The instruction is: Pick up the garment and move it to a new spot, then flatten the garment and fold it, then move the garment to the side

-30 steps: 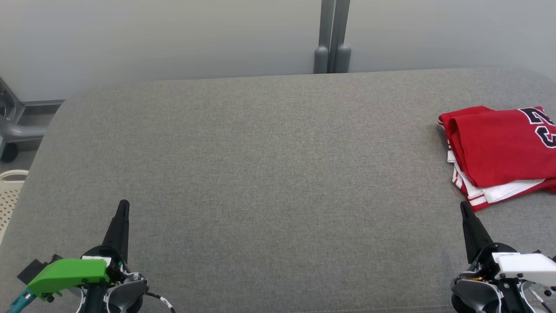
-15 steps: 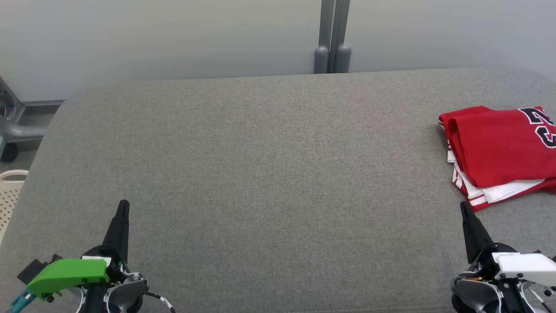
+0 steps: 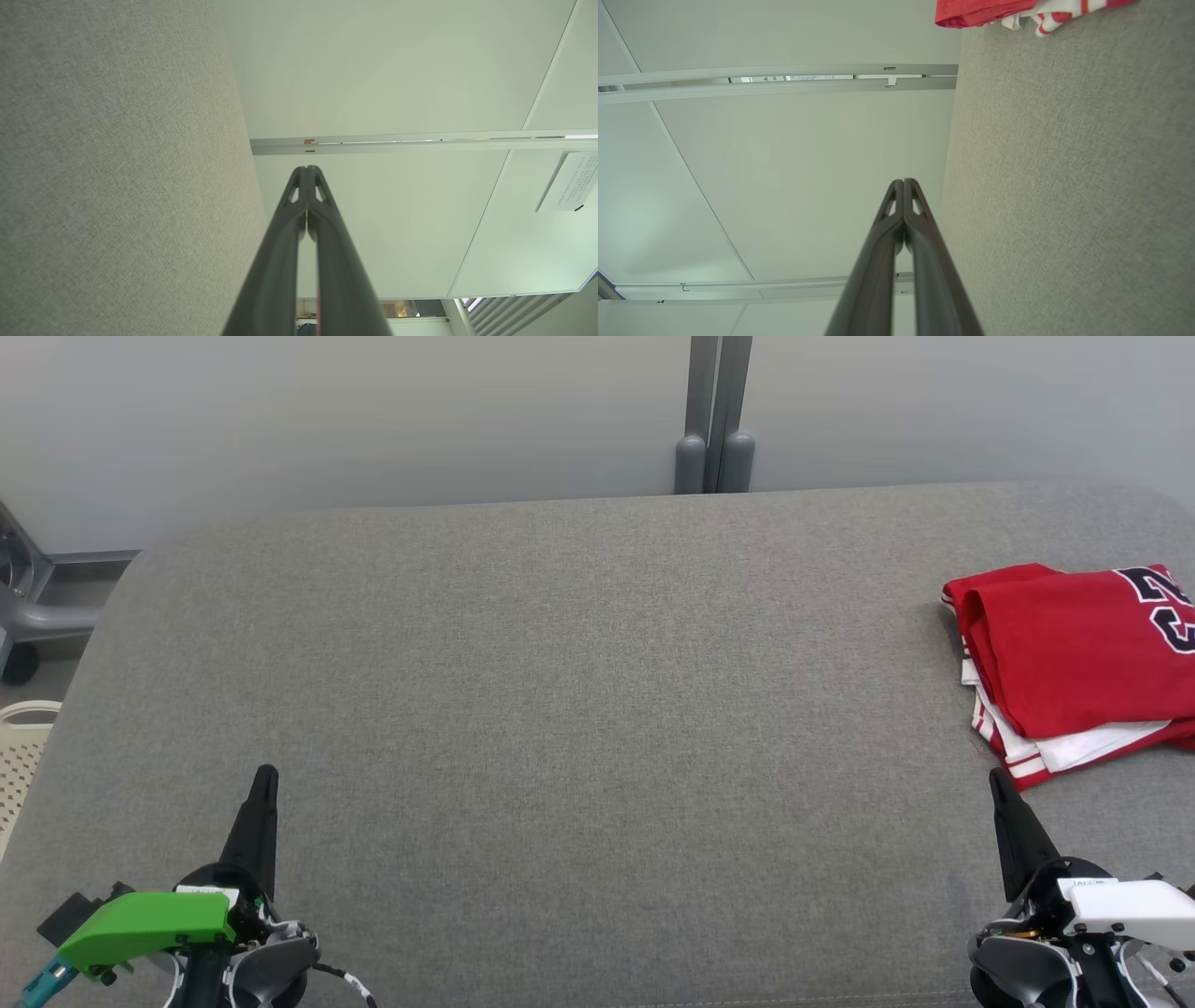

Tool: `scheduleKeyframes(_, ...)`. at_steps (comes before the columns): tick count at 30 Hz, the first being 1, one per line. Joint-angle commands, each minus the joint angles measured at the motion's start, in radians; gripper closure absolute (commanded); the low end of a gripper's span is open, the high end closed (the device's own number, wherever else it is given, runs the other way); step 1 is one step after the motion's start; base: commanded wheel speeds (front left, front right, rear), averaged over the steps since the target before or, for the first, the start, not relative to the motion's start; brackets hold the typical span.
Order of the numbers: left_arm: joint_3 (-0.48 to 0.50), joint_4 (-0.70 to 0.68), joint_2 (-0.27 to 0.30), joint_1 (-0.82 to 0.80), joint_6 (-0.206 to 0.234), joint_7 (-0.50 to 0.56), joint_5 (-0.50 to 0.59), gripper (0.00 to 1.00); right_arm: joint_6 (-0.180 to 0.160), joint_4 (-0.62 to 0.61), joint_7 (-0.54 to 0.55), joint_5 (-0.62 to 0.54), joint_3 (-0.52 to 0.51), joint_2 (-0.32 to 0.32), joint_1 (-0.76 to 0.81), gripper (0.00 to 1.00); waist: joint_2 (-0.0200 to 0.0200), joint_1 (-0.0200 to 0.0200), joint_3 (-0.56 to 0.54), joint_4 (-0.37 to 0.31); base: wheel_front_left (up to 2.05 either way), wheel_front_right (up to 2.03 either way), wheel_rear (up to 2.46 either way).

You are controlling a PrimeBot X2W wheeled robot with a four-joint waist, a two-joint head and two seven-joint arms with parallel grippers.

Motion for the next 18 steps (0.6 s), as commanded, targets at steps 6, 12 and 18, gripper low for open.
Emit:
scheduleKeyframes(6, 0.003, -0.001, 0.001, -0.016, -0.005, 0.003, 0.000, 1.00, 0.000, -0.004, 0.003, 0.002, -0.001, -0.004, 0.006, 1.00, -0.0001, 0.0000, 0.000, 0.000, 0.00, 0.00, 0.00)
scheduleKeyframes(12, 0.003, -0.001, 0.001, -0.016, -0.005, 0.003, 0.000, 1.00, 0.000, -0.004, 0.003, 0.002, -0.001, -0.004, 0.006, 1.00, -0.0001, 0.0000, 0.000, 0.000, 0.00, 0.00, 0.00)
scheduleKeyframes(18, 0.003, -0.001, 0.001, -0.016, -0.005, 0.003, 0.000, 1.00, 0.000, -0.004, 0.003, 0.002, -0.001, -0.004, 0.006, 1.00, -0.0001, 0.0000, 0.000, 0.000, 0.00, 0.00, 0.00)
